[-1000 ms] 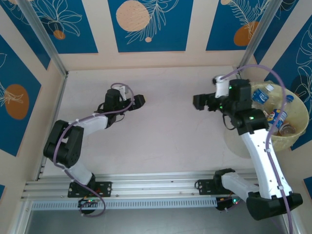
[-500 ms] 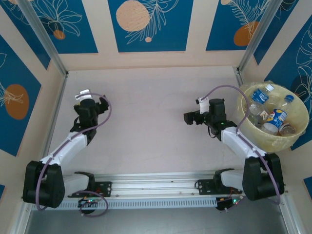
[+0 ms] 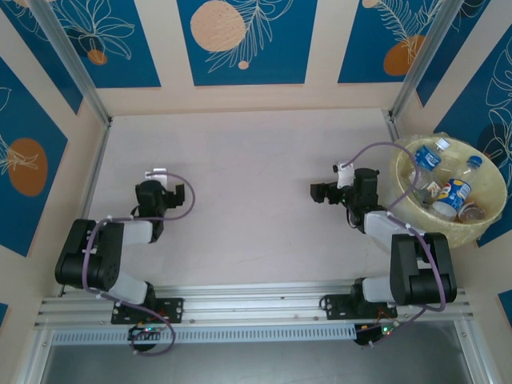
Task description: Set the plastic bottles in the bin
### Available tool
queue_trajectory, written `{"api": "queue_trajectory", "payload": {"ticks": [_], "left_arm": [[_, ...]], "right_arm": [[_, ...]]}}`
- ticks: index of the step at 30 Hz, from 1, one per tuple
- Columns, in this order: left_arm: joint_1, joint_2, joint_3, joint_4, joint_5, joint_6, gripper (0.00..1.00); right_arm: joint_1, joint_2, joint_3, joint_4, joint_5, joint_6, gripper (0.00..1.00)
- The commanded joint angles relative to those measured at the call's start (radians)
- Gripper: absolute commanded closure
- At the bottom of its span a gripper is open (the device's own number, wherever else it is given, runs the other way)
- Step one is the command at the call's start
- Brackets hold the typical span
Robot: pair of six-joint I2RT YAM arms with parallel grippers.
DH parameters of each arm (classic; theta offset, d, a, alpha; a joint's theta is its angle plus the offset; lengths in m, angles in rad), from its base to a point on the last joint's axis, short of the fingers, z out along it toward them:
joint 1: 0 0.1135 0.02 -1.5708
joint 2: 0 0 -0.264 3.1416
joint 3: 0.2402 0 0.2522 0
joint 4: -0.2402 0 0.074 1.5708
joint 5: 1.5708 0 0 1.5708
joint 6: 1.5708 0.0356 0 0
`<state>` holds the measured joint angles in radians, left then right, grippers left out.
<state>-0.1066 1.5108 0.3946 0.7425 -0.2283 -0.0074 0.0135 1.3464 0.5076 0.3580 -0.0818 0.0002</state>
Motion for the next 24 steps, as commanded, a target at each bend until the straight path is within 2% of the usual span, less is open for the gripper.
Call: {"api": "queue_trajectory", "payload": {"ticks": [1,5,7,12,16,24], "left_arm": [[0.015,0.015,-0.04,0.17,0.018,0.016,0.0],[0.01,0.028,-0.029,0.166,-0.051,0.002,0.0],[0.01,0.026,-0.028,0.16,-0.052,0.001,0.0],[0.01,0.023,-0.033,0.164,-0.051,0.001,0.0],[0.01,0.023,-0.031,0.162,-0.048,0.004,0.0],[0.01,0.028,-0.025,0.157,-0.005,0.018,0.0]], "right_arm": [[-0.022,0.019,-0.041,0.178,-0.085,0.021,0.01],[-0.032,0.071,-0.077,0.338,-0.058,0.036,0.0],[-0.053,0.114,-0.095,0.413,-0.051,0.068,0.01],[-0.067,0.173,-0.238,0.729,-0.041,0.094,0.01],[-0.061,0.174,-0.086,0.435,-0.024,0.084,0.01],[-0.052,0.178,-0.095,0.459,0.017,0.09,0.01]]}}
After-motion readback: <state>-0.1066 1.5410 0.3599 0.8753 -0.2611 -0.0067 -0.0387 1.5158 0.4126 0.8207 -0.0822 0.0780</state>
